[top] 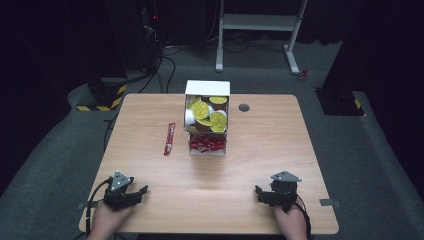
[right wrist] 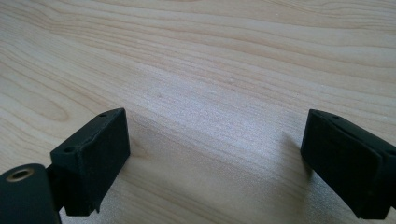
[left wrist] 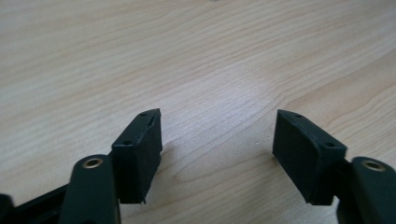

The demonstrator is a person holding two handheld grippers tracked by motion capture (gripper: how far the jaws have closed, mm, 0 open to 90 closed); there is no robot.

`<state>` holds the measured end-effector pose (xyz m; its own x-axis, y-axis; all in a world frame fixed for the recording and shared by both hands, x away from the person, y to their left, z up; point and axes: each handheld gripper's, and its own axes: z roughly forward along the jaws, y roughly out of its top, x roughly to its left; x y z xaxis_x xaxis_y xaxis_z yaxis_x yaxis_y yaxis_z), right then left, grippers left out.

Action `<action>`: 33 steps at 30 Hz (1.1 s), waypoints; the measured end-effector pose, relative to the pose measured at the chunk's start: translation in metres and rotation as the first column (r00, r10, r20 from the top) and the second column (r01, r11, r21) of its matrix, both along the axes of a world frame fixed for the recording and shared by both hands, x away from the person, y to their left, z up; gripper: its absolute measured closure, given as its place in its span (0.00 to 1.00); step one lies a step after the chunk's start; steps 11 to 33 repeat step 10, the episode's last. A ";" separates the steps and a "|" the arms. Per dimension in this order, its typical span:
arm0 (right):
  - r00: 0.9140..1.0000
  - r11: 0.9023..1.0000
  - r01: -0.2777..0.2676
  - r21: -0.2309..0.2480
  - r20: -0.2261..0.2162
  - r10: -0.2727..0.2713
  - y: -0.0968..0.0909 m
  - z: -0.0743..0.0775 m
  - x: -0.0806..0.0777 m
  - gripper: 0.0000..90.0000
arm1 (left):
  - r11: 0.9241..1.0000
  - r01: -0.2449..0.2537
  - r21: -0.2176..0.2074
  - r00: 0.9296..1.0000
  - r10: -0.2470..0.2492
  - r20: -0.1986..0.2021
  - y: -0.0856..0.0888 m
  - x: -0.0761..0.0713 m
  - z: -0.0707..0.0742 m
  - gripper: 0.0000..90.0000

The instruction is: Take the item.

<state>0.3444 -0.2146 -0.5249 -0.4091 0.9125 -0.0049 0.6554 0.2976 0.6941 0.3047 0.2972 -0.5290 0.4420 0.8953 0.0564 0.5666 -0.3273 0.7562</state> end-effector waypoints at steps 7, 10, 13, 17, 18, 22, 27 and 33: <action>1.000 1.000 -0.001 -0.002 0.001 0.001 0.000 0.000 0.000 0.09 | 0.999 -0.027 -0.037 0.999 0.025 -0.037 0.001 0.003 -0.001 0.24; 1.000 1.000 -0.001 -0.002 0.001 0.001 0.000 0.000 0.000 0.09 | 0.999 -0.023 -0.036 0.999 0.022 -0.036 0.001 0.004 -0.001 0.23; 1.000 1.000 -0.001 -0.002 0.001 0.001 0.000 0.000 0.000 0.09 | 0.999 -0.023 -0.036 0.999 0.022 -0.036 0.001 0.004 -0.001 0.23; 1.000 1.000 -0.001 -0.002 0.001 0.001 0.000 0.000 0.000 0.09 | 0.999 -0.023 -0.036 0.999 0.022 -0.036 0.001 0.004 -0.001 0.23; 1.000 1.000 -0.001 -0.002 0.001 0.001 0.000 0.000 0.000 0.09 | 0.999 -0.023 -0.036 0.999 0.022 -0.036 0.001 0.004 -0.001 0.23; 1.000 1.000 -0.001 -0.002 0.001 0.001 0.000 0.000 0.000 0.09 | 0.999 -0.023 -0.036 0.999 0.022 -0.036 0.001 0.004 -0.001 0.23; 1.000 1.000 -0.001 -0.002 0.001 0.001 0.000 0.000 0.000 0.09 | 0.999 -0.023 -0.036 0.999 0.022 -0.036 0.001 0.004 -0.001 0.23; 1.000 1.000 -0.001 -0.002 0.001 0.001 0.000 0.000 0.000 0.09 | 0.999 -0.023 -0.036 0.999 0.022 -0.036 0.001 0.004 -0.001 0.23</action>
